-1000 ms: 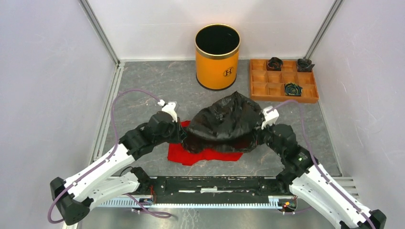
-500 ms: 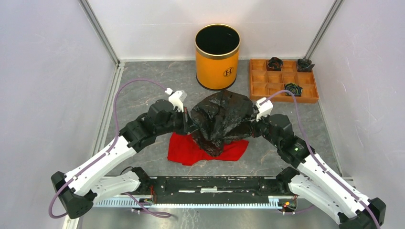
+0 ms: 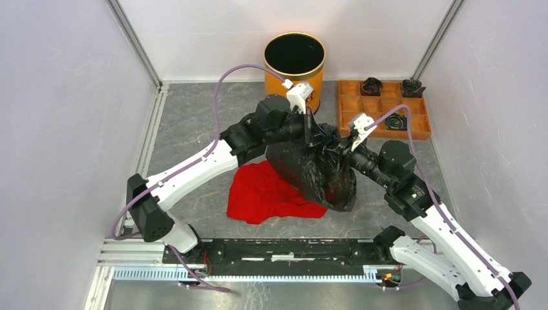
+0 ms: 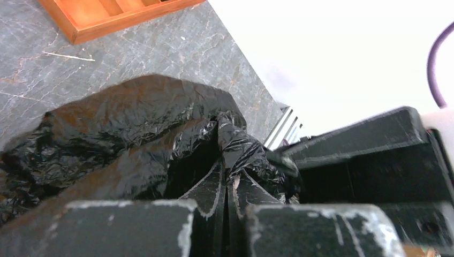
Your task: Put the trash bags into the trash bin
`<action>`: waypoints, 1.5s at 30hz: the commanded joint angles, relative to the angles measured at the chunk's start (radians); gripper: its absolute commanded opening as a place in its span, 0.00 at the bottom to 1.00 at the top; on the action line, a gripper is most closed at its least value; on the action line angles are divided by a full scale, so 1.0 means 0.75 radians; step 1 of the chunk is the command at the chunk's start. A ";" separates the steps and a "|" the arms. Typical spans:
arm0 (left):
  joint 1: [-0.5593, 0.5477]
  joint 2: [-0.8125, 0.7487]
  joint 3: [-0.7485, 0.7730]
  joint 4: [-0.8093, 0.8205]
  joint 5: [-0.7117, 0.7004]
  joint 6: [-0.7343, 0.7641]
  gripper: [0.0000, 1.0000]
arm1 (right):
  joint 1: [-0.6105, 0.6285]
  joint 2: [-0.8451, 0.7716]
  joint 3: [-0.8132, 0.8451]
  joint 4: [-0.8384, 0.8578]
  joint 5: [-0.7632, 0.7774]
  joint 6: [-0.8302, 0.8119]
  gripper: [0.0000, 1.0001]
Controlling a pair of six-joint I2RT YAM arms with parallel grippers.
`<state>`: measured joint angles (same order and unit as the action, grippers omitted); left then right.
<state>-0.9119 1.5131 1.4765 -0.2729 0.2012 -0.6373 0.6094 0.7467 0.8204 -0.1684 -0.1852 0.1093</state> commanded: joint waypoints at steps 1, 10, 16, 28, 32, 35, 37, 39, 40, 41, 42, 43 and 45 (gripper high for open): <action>-0.009 0.058 0.052 0.018 0.071 -0.054 0.02 | 0.005 -0.038 0.008 0.029 -0.088 0.048 0.41; -0.008 -0.038 -0.116 0.031 -0.039 -0.050 0.02 | 0.005 -0.162 -0.037 -0.051 0.152 0.258 0.70; -0.009 -0.021 -0.184 0.139 -0.019 -0.164 0.02 | 0.005 -0.114 -0.065 -0.013 0.107 0.488 0.97; -0.019 0.053 -0.130 0.269 0.079 -0.252 0.02 | 0.009 -0.037 -0.122 0.025 0.037 0.443 0.98; -0.019 0.053 -0.121 0.279 0.072 -0.263 0.02 | 0.023 -0.034 -0.159 0.055 0.009 0.382 0.97; -0.019 0.050 -0.098 0.276 0.081 -0.258 0.02 | 0.028 -0.053 -0.192 0.074 0.073 0.344 0.83; -0.019 0.047 -0.086 0.275 0.109 -0.242 0.13 | 0.028 -0.075 -0.226 0.091 0.148 0.324 0.58; -0.019 0.031 -0.042 0.202 0.088 -0.161 0.39 | 0.027 -0.103 -0.257 0.081 0.291 0.309 0.12; -0.019 0.014 -0.007 0.114 0.031 -0.101 0.51 | 0.026 -0.124 -0.266 0.065 0.357 0.302 0.01; -0.019 -0.010 0.021 0.018 -0.070 -0.044 0.63 | 0.027 -0.142 -0.276 0.042 0.427 0.288 0.00; -0.018 -0.040 0.041 -0.065 -0.176 0.001 0.77 | 0.028 -0.169 -0.287 0.028 0.482 0.270 0.01; -0.013 -0.075 0.052 -0.138 -0.282 0.044 0.85 | 0.029 -0.201 -0.301 0.013 0.524 0.259 0.01; 0.013 -0.141 0.056 -0.238 -0.477 0.099 0.95 | 0.028 -0.283 -0.333 -0.008 0.593 0.236 0.00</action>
<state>-0.9230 1.5303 1.4536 -0.2699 0.1219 -0.7040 0.6281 0.6243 0.5968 -0.1745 0.0772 0.3412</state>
